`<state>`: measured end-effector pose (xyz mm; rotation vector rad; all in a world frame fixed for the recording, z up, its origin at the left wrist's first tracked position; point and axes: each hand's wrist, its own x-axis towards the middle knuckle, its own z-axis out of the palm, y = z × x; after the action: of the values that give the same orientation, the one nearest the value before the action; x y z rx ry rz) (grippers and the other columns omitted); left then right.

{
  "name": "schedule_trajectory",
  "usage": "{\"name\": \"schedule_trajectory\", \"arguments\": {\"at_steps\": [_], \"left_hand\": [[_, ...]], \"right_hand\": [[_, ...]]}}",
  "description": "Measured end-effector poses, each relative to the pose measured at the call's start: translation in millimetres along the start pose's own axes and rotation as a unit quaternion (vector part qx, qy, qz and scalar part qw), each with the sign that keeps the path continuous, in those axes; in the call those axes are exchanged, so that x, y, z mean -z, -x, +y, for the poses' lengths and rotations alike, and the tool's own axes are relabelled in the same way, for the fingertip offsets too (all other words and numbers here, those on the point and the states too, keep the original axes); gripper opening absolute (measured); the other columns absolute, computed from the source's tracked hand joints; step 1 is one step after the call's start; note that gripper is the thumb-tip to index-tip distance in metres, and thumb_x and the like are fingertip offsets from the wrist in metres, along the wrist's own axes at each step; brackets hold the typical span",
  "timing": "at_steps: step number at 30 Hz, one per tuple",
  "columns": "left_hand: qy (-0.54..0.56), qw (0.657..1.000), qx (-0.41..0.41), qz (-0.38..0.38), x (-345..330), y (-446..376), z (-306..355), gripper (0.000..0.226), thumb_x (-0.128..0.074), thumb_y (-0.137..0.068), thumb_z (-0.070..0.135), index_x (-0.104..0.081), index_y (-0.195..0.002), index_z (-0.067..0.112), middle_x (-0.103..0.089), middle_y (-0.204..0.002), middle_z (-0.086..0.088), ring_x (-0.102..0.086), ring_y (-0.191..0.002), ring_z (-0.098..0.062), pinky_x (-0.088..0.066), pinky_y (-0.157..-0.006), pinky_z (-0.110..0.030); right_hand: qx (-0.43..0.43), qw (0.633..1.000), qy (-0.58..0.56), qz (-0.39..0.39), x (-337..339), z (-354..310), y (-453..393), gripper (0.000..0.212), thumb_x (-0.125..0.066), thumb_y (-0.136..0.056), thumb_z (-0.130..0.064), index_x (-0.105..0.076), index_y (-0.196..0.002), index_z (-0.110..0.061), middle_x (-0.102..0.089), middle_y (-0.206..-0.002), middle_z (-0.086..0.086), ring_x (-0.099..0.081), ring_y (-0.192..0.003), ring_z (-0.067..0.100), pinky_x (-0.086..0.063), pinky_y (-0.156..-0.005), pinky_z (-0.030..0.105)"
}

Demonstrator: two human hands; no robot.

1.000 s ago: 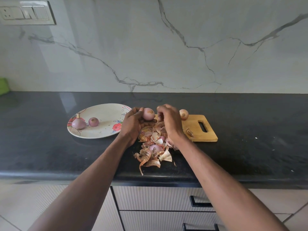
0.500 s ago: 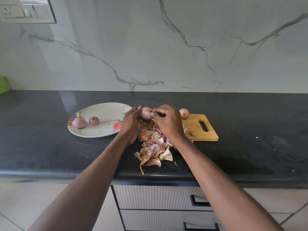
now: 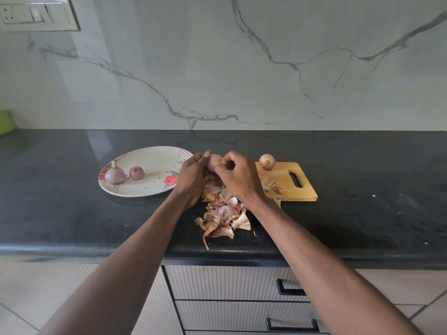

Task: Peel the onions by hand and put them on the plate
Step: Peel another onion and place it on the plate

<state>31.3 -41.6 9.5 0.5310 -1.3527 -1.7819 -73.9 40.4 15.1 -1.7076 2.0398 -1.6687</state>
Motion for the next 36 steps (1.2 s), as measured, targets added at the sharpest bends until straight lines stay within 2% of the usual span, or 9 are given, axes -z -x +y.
{"name": "schedule_trajectory", "arguments": {"at_steps": [4,6,8,14,18,24,28,30,36], "left_hand": [[-0.003,0.999,0.010,0.030,-0.1,-2.1,0.4,0.032,-0.046,-0.108,0.025,-0.055,-0.114,-0.005,-0.067,-0.091,-0.021,-0.066,-0.068,-0.023,-0.059,-0.062,-0.030],[0.005,0.999,0.014,0.044,-0.5,-2.3,0.7,0.032,-0.045,-0.108,0.025,-0.054,-0.116,-0.005,-0.066,-0.093,-0.024,-0.067,-0.063,-0.020,-0.057,-0.056,-0.026],[0.014,0.999,0.019,0.049,-0.9,-2.4,1.0,0.034,-0.045,-0.108,0.025,-0.053,-0.118,-0.006,-0.065,-0.095,-0.026,-0.068,-0.063,-0.020,-0.056,-0.055,-0.026],[0.036,0.999,0.015,0.036,0.0,-3.1,1.7,0.033,-0.047,-0.107,0.024,-0.056,-0.116,-0.006,-0.066,-0.094,-0.020,-0.067,-0.071,-0.020,-0.060,-0.063,-0.028],[0.044,0.999,0.013,0.020,0.2,-2.5,1.9,0.029,-0.046,-0.108,0.022,-0.053,-0.116,-0.005,-0.064,-0.091,-0.020,-0.065,-0.068,-0.020,-0.059,-0.061,-0.026],[0.074,0.997,0.014,-0.005,-0.1,-1.5,2.5,0.023,-0.046,-0.107,0.018,-0.054,-0.110,-0.004,-0.067,-0.087,-0.018,-0.066,-0.068,-0.021,-0.060,-0.062,-0.027],[0.087,0.996,0.014,-0.007,-0.5,-1.2,3.3,0.022,-0.045,-0.107,0.016,-0.054,-0.109,-0.004,-0.066,-0.092,-0.021,-0.068,-0.069,-0.022,-0.061,-0.063,-0.028],[0.092,0.996,0.010,-0.007,-0.9,-1.1,3.8,0.022,-0.045,-0.107,0.015,-0.056,-0.107,-0.004,-0.066,-0.093,-0.022,-0.069,-0.071,-0.022,-0.060,-0.063,-0.028],[0.096,0.995,0.007,-0.003,0.3,-1.7,1.9,0.020,-0.047,-0.107,0.015,-0.056,-0.108,-0.002,-0.064,-0.100,-0.023,-0.067,-0.077,-0.025,-0.062,-0.066,-0.029]], "right_hand": [[-0.045,0.995,-0.055,0.067,7.1,2.3,-4.6,0.028,-0.069,-0.089,-0.019,-0.059,-0.071,0.000,-0.056,-0.062,0.004,-0.044,-0.054,0.007,-0.040,-0.052,0.029],[-0.060,0.995,-0.055,0.057,9.5,4.0,-6.1,0.007,-0.069,-0.089,-0.010,-0.064,-0.092,-0.006,-0.063,-0.078,-0.002,-0.057,-0.067,0.006,-0.049,-0.059,0.025],[-0.056,0.996,-0.060,0.046,10.5,5.3,-5.7,0.025,-0.066,-0.089,-0.004,-0.066,-0.113,-0.013,-0.066,-0.090,-0.008,-0.064,-0.080,0.005,-0.056,-0.066,0.025],[-0.008,0.999,-0.039,0.024,8.7,4.0,-6.0,0.013,-0.078,-0.083,-0.014,-0.078,-0.095,-0.010,-0.072,-0.092,-0.003,-0.062,-0.080,-0.001,-0.047,-0.070,0.008],[-0.013,0.999,-0.044,0.003,3.9,5.5,-6.1,0.023,-0.084,-0.076,-0.009,-0.075,-0.097,-0.009,-0.068,-0.094,0.001,-0.062,-0.079,0.006,-0.050,-0.070,0.013],[-0.010,0.999,-0.024,0.046,-3.3,7.8,-5.1,0.013,-0.082,-0.078,-0.008,-0.077,-0.090,-0.006,-0.067,-0.088,-0.002,-0.059,-0.075,0.004,-0.045,-0.065,0.007],[-0.011,0.998,-0.024,0.061,-4.3,7.8,-4.5,0.009,-0.082,-0.078,-0.009,-0.075,-0.084,-0.009,-0.067,-0.088,-0.002,-0.060,-0.077,0.005,-0.048,-0.066,0.011],[-0.011,0.997,-0.024,0.073,-3.1,7.0,-4.0,0.014,-0.083,-0.077,-0.010,-0.073,-0.087,-0.009,-0.067,-0.090,-0.001,-0.061,-0.077,0.006,-0.052,-0.066,0.016],[0.003,0.997,-0.016,0.069,-3.2,7.3,-4.6,0.020,-0.082,-0.078,-0.006,-0.075,-0.097,-0.007,-0.064,-0.092,-0.002,-0.058,-0.077,0.003,-0.050,-0.068,0.010]]}}
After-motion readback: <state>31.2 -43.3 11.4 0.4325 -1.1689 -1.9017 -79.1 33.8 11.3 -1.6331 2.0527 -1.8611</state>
